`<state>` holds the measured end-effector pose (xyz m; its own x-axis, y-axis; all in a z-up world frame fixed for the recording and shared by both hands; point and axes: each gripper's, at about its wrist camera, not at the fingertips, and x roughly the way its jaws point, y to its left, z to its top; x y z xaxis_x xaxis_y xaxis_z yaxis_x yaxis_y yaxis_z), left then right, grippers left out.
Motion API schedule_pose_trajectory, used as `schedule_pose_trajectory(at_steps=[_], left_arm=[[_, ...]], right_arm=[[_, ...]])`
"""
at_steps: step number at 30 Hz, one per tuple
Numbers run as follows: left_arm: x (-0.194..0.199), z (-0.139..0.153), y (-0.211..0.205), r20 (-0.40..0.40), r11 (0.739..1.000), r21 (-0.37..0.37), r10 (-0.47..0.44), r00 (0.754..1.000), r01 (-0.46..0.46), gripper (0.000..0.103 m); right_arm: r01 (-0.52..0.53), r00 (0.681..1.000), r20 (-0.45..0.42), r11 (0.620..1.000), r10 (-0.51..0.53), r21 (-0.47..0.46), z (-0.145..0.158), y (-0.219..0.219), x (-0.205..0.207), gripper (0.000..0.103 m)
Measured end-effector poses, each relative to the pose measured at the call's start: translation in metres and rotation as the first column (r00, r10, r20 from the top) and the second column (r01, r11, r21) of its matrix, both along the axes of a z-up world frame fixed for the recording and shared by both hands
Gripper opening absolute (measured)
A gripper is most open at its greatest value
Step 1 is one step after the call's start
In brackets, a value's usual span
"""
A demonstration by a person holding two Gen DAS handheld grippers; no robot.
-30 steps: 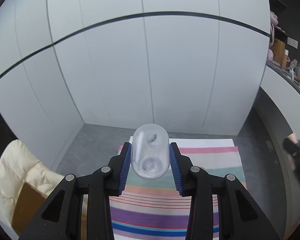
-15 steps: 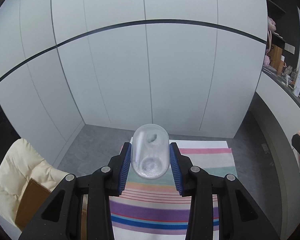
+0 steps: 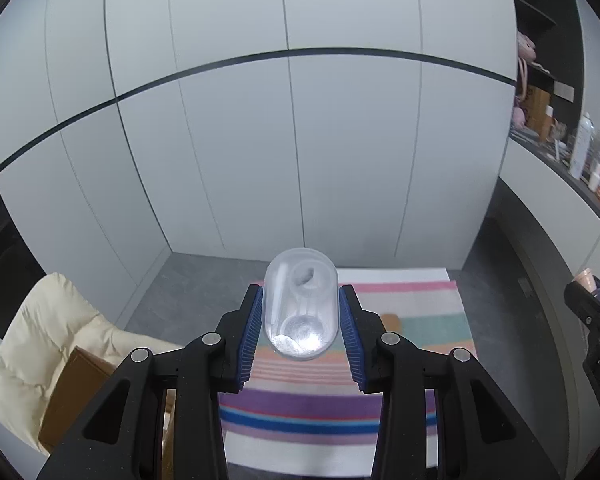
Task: Organize objects
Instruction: 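Lift and carry the pink-capped bottle and clear case over the box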
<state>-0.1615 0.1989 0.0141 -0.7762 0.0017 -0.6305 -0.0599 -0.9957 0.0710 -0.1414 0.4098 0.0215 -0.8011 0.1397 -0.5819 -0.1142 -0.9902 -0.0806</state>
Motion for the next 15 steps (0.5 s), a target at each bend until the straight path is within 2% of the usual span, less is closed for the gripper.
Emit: schedule_pose_trajectory(at_steps=[4,11,15], left_arm=[[0.023,-0.012,-0.009,0.011,0.999,-0.018,-0.038,0.999,0.038,0.039],[0.056,-0.042,-0.034,0.071,0.998,-0.007,-0.054,0.996,0.055,0.039],[0.075,-0.054,-0.047,0.077,0.998,-0.037,-0.050,0.996,0.053,0.039]], right_arm=[[0.002,1.000,0.031,0.998,0.000,-0.063,-0.012,0.003,0.023,0.029],[0.018,0.997,0.082,0.995,-0.010,-0.099,-0.042,0.003,0.065,0.029],[-0.014,0.993,0.112,0.993,0.027,-0.120,-0.055,-0.006,0.085,0.029]])
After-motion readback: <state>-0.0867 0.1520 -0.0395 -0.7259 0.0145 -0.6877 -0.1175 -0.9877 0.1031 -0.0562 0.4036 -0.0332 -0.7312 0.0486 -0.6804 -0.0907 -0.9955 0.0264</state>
